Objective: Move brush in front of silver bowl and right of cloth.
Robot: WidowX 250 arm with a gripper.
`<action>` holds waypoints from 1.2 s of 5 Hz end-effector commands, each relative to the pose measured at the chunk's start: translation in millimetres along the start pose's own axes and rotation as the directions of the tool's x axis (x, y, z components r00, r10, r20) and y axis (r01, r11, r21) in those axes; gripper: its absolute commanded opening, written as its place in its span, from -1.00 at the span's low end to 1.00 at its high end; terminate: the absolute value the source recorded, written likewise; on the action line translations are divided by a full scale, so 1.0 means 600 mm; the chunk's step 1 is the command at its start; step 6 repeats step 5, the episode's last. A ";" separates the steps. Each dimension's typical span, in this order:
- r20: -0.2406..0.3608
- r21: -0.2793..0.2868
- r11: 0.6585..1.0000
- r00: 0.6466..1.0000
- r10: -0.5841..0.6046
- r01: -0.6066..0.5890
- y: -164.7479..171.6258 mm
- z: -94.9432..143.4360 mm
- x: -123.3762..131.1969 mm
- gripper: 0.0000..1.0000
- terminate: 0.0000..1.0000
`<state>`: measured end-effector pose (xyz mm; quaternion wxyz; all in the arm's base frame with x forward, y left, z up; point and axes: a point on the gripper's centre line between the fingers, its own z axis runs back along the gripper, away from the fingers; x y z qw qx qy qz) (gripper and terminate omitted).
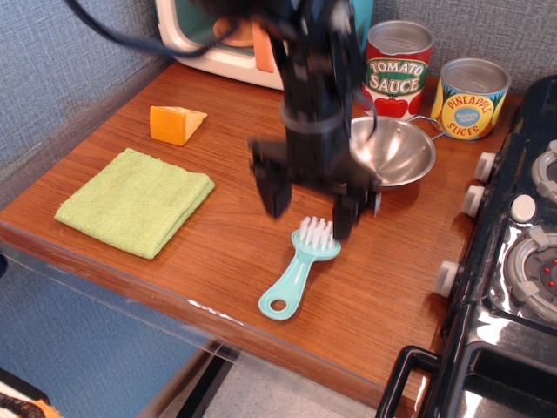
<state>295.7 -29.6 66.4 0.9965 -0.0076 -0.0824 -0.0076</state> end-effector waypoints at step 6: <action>0.015 0.006 0.990 0.990 -0.144 0.144 0.095 0.124 0.019 1.00 1.00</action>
